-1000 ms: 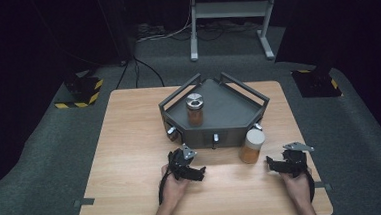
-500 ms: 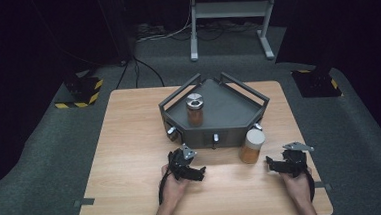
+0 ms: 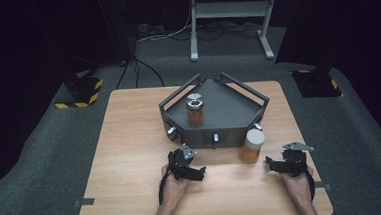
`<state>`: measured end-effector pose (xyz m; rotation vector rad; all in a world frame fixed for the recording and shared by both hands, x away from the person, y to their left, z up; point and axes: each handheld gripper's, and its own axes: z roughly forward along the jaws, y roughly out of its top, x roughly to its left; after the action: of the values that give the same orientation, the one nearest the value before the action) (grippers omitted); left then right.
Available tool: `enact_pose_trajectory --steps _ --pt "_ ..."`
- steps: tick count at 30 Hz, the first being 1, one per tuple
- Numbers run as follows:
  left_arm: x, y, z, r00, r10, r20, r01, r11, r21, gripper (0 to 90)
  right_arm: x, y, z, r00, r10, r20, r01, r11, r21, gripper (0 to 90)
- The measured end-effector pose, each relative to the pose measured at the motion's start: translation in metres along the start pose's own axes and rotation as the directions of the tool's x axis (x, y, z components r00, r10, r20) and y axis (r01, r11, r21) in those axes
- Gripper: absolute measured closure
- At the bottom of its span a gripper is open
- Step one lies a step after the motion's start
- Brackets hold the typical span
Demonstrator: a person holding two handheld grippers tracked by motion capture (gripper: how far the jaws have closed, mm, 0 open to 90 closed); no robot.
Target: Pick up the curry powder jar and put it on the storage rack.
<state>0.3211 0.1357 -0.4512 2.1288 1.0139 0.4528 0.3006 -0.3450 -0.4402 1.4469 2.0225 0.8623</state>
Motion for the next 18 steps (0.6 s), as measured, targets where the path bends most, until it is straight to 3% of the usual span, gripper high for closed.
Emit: enact_pose_trajectory --steps 11,18 --pt "0.0 0.0 0.0 1.0 0.0 0.0 0.0 1.0 0.0 2.7 -0.0004 -0.001 -0.0018 0.9977 -0.043 -0.053 0.043 0.999 0.003 6.8" --pt "0.0 0.0 0.0 1.0 0.0 0.0 0.0 1.0 0.0 2.7 -0.0008 -0.0027 -0.0076 0.9907 -0.071 -0.116 0.069 0.997 -0.018 7.2"
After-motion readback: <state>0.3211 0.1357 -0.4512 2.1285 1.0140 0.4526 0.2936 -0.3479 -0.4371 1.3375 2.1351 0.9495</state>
